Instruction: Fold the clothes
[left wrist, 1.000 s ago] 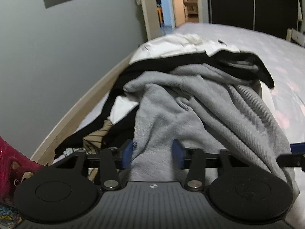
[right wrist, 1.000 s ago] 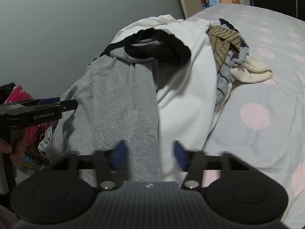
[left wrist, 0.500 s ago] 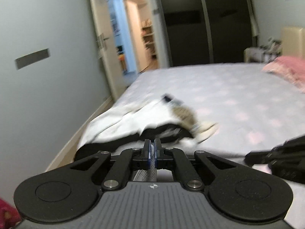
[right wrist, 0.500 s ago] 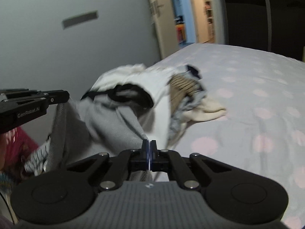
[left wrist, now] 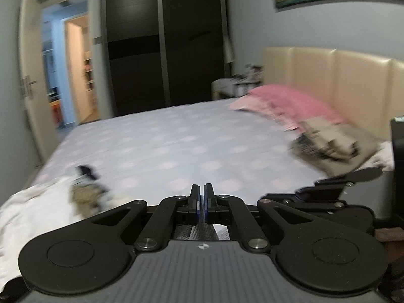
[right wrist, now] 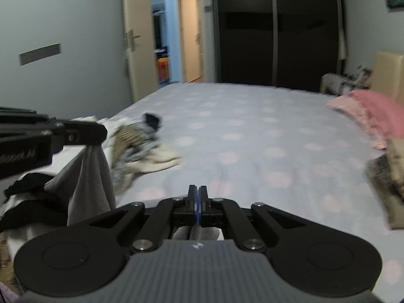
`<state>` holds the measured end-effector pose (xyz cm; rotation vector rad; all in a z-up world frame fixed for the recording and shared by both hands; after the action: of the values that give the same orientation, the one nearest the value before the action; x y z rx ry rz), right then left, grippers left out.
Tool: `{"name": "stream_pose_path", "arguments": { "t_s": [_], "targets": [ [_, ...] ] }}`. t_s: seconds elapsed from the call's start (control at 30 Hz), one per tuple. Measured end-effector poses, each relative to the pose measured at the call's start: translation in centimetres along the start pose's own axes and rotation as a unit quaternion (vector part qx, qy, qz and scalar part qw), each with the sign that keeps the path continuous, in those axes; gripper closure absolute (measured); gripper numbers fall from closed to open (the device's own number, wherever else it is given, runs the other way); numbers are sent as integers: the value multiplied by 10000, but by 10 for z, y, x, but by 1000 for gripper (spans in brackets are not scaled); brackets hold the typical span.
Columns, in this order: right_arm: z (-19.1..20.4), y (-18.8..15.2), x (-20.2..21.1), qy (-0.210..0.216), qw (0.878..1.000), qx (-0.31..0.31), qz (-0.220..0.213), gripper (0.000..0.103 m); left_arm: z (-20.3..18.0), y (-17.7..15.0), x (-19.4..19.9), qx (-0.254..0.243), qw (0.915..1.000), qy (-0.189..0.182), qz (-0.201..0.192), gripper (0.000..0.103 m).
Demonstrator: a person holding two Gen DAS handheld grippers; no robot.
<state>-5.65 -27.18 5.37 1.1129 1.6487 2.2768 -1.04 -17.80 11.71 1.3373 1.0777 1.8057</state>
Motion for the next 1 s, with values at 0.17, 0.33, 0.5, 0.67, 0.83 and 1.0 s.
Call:
{"name": "stream_pose_path", "arguments": {
  "t_s": [0.17, 0.33, 0.5, 0.67, 0.83, 1.0],
  "targets": [
    [-56, 26, 26, -504, 9986, 171, -19, 103, -51, 43, 4, -75, 9924, -872, -867, 103],
    [-100, 52, 56, -1731, 9785, 905, -667, 103, -80, 44, -12, -395, 9904, -1142, -665, 103],
    [-124, 53, 62, -1417, 9866, 753, -305, 103, -58, 3, -47, -412, 9959, -764, 236, 103],
    [-113, 8, 33, -863, 9928, 779, 297, 98, -21, -39, -65, -241, 9949, -320, 921, 77],
    [-111, -53, 9, -443, 9924, 694, 914, 91, 9, -79, -61, -404, 9878, 61, 1502, 57],
    [-102, -95, -21, -169, 9872, 611, 1463, 75, 19, -116, -60, -641, 9774, 244, 2002, 52]
  ]
}}
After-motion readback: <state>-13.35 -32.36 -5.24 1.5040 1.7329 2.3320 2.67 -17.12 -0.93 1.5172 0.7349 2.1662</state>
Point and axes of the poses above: each gripper's, at about its wrist camera, not at the fingertips, and x roughly against the way its jaws point, z to its left, y to its top, the point moved 8 cm from there along -x, roughly the way its jaws point, and after that the axes turned 7 degrees about -x, right-handed, at the moved point
